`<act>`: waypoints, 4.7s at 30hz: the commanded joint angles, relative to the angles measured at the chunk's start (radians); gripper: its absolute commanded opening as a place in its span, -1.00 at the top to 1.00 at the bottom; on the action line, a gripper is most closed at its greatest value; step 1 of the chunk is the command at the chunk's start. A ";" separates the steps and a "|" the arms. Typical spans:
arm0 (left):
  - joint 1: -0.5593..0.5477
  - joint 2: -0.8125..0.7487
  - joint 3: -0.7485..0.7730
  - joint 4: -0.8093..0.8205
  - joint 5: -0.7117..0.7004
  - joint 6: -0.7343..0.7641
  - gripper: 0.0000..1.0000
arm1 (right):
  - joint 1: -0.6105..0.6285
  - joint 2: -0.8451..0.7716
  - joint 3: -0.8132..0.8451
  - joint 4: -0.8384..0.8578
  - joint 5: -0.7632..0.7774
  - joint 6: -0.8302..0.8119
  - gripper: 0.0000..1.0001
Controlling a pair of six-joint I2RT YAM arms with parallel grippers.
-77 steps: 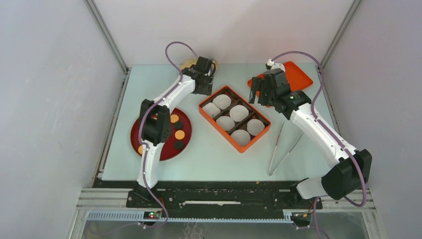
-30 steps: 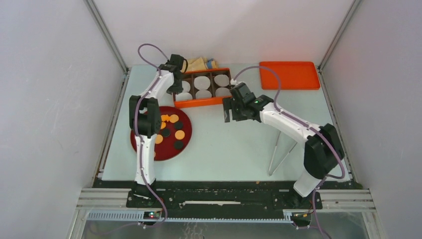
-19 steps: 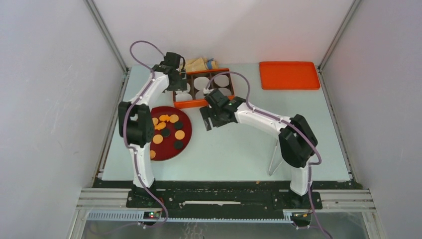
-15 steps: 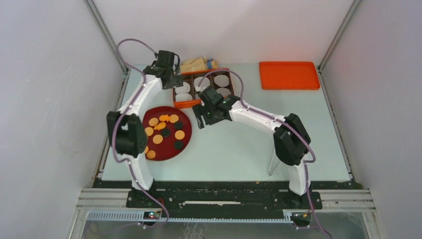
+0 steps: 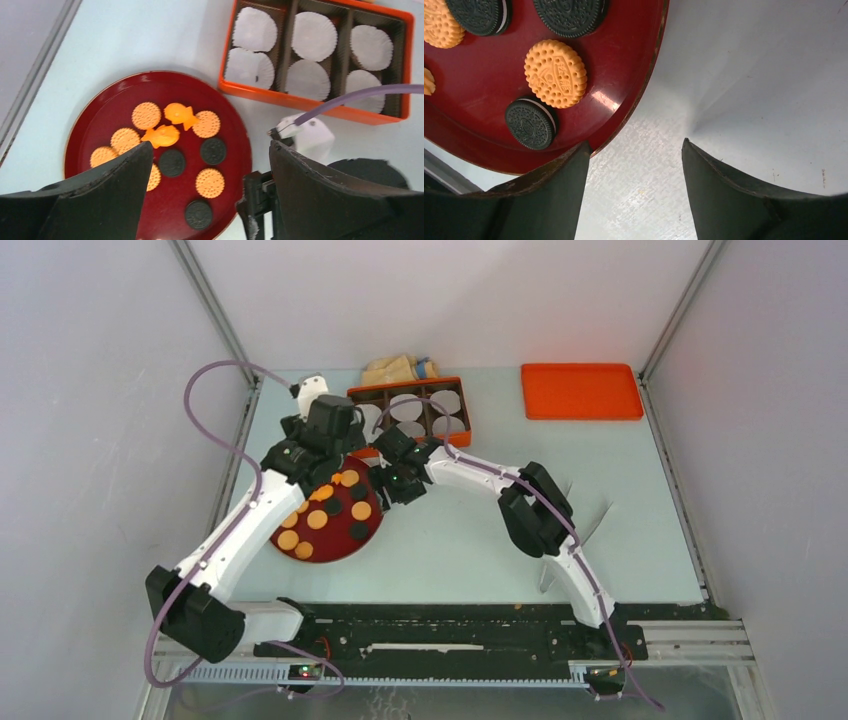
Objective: Pack the cookies
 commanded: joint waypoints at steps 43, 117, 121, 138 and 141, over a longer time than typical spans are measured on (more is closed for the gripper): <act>0.003 0.443 0.321 0.241 0.265 0.167 -0.78 | -0.295 -0.455 -0.570 -0.094 0.351 0.156 1.00; -0.274 0.130 -0.082 0.236 0.212 0.162 -0.32 | -0.793 0.288 0.539 -0.150 0.204 0.143 -0.06; -0.278 0.104 -0.132 0.224 0.192 0.146 -0.36 | -0.805 0.315 0.564 -0.172 0.143 0.153 -0.05; -0.278 0.081 -0.116 0.197 0.190 0.159 -0.34 | -0.683 0.008 0.070 -0.080 0.087 0.109 -0.06; -0.278 0.053 -0.128 0.201 0.193 0.163 -0.34 | -0.712 0.021 0.192 -0.131 0.194 0.105 -0.04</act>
